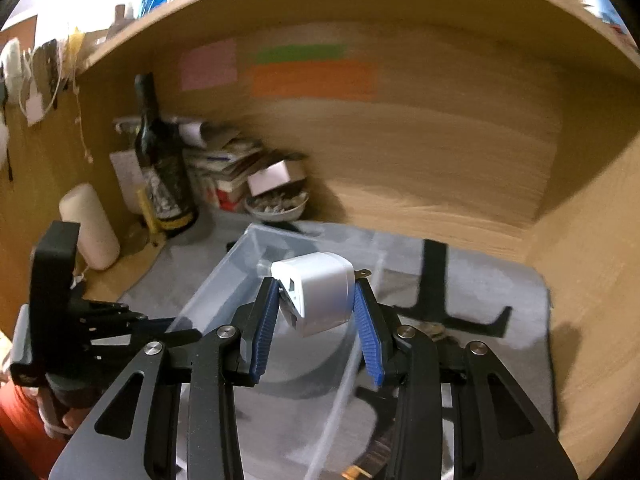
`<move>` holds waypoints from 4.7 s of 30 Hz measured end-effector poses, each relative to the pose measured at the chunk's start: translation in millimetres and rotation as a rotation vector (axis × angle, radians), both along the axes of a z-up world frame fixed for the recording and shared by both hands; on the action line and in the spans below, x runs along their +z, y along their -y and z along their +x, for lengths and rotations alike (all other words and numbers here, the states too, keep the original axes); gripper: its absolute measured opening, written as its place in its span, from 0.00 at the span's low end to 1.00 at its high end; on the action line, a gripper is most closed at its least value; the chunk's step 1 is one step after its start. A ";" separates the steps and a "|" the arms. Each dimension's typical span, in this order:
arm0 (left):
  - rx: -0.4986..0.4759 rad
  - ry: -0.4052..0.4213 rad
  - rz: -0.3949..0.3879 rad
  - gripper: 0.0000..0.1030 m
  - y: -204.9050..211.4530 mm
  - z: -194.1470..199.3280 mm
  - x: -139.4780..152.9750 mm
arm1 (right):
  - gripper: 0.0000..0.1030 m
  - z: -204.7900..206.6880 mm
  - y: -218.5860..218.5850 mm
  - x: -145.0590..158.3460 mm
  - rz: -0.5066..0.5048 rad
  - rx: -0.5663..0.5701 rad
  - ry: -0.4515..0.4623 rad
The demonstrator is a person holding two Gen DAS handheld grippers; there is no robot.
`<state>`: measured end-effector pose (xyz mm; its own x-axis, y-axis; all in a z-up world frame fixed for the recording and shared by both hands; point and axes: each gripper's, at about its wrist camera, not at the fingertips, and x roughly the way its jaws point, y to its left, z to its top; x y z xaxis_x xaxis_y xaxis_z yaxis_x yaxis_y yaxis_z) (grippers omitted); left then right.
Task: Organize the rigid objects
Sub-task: 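Carry the white adapter into the clear box and open the right tool, then grasp the dark spiky object on the mat with the right tool, then lower the dark spiky object into the box and open the right tool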
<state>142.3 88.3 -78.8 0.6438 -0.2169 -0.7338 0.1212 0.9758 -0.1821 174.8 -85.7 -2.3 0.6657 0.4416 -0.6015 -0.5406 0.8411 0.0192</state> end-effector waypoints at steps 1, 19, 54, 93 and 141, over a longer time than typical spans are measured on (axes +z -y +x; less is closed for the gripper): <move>0.000 0.001 -0.001 0.16 0.1 0.1 0.0 | 0.34 3.1 -7.5 -4.3 -0.012 0.014 -0.015; -0.009 0.022 -0.003 0.16 -0.6 -3.0 -1.0 | 0.34 35.2 -73.1 -68.0 -0.264 0.173 -0.209; -0.010 0.021 0.014 0.16 -0.4 -2.2 -0.5 | 0.99 33.4 22.2 11.1 -0.113 -0.166 0.073; -0.004 0.019 0.033 0.16 1.4 -0.9 -1.1 | 0.23 92.0 86.7 -95.3 -0.235 -0.254 -0.247; -0.001 0.019 0.032 0.16 1.0 1.2 -0.7 | 0.23 73.6 -44.8 -68.8 -0.291 0.096 -0.191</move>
